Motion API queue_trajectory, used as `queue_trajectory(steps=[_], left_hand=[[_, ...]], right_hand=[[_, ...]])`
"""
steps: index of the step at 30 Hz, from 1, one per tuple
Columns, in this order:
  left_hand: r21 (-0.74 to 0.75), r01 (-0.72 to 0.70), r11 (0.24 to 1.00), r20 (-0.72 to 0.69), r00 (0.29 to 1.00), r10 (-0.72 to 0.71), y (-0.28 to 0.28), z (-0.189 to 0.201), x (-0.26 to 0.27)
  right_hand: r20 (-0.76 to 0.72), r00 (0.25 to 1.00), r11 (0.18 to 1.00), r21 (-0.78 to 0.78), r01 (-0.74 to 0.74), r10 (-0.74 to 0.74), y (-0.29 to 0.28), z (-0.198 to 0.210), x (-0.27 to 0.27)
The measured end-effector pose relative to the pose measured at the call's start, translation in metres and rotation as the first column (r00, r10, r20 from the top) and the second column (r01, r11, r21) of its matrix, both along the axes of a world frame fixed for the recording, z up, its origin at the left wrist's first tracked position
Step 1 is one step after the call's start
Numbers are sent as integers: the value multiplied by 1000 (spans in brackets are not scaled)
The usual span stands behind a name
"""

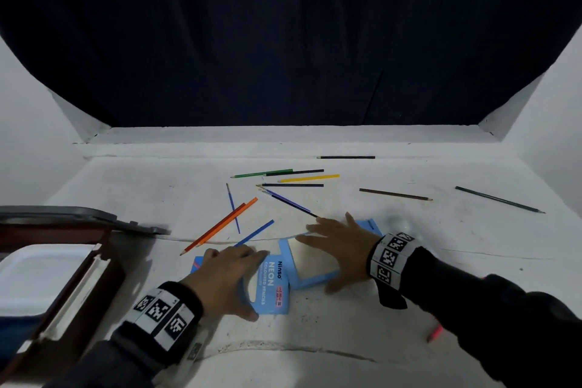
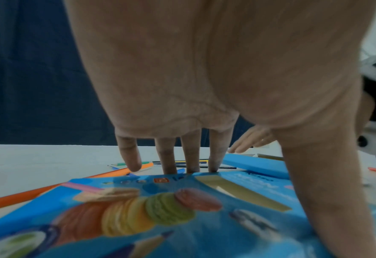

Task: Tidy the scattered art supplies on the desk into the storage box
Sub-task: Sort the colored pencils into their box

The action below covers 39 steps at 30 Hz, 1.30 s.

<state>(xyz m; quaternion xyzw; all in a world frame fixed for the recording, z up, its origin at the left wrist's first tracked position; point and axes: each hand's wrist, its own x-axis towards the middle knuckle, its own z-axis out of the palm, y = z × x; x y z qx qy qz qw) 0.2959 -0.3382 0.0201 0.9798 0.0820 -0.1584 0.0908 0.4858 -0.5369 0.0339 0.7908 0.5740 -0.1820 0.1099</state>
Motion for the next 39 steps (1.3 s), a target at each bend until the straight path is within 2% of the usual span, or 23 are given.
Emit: queue_trajectory(steps=[4, 9, 13, 16, 27, 30, 39], left_hand=[[-72, -88, 994, 92, 991, 95, 5, 4, -9], [-154, -154, 976, 295, 935, 194, 5, 9, -20], [-152, -157, 976, 391, 897, 205, -3, 13, -22], [-158, -155, 975, 439, 873, 210, -12, 19, -25], [-179, -173, 969, 395, 889, 232, -35, 33, -39], [-203, -155, 967, 401, 887, 227, -43, 32, -42], [-143, -153, 978, 455, 867, 203, -61, 39, -46]], right_hand=[[1, 1000, 999, 50, 11, -11, 8, 7, 6], [27, 995, 950, 300, 84, -97, 0, 13, -2], [39, 987, 912, 391, 126, -154, -9, 24, -19], [16, 989, 891, 437, 123, -144, -18, 31, -31], [17, 996, 911, 406, 75, -89, -55, 41, -54], [39, 995, 916, 394, 72, -95, -62, 42, -54], [79, 995, 921, 388, 23, -58, -74, 38, -55]])
